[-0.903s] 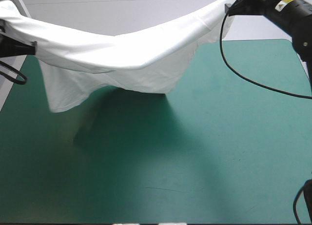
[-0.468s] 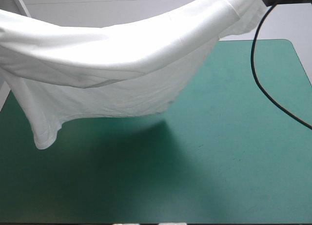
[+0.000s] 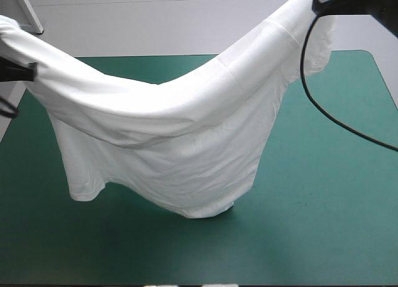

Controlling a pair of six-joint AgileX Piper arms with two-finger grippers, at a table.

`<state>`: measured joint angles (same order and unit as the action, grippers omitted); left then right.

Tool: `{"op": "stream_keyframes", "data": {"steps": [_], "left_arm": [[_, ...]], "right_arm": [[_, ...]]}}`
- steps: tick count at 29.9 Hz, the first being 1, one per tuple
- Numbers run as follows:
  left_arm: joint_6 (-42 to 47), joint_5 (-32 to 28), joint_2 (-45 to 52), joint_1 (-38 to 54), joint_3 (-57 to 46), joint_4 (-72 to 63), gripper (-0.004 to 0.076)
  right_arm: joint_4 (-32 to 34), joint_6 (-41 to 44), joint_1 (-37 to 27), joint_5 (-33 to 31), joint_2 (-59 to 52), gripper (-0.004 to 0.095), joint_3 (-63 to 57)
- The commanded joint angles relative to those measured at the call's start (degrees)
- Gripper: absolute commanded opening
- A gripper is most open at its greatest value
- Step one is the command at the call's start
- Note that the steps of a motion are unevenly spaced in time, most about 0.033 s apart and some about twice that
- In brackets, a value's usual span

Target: Fold the cloth

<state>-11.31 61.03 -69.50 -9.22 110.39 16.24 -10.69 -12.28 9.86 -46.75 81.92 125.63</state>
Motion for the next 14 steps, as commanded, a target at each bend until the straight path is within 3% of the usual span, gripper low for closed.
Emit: {"op": "stream_keyframes", "data": {"steps": [1,5,11,14], "left_arm": [[0.4,-7.6,-3.5,0.1,-5.4,-2.7,0.0019],[1.2,-17.0,-8.0,0.1,-12.8,-5.0,0.0019],[6.9,-32.3,-14.7,0.1,-20.4,-1.1,0.0019],[8.1,-36.1,-19.6,0.1,-21.2,0.3,0.0019]], "right_arm": [[-1.0,0.1,-0.3,3.7,3.7,-0.0017,1.1],[-1.1,0.1,-0.3,4.4,10.1,-0.0017,1.1],[-4.7,0.1,-0.3,12.1,22.7,-0.0017,1.1],[-7.6,0.0,-0.3,14.2,28.1,-0.0017,1.1]]}}
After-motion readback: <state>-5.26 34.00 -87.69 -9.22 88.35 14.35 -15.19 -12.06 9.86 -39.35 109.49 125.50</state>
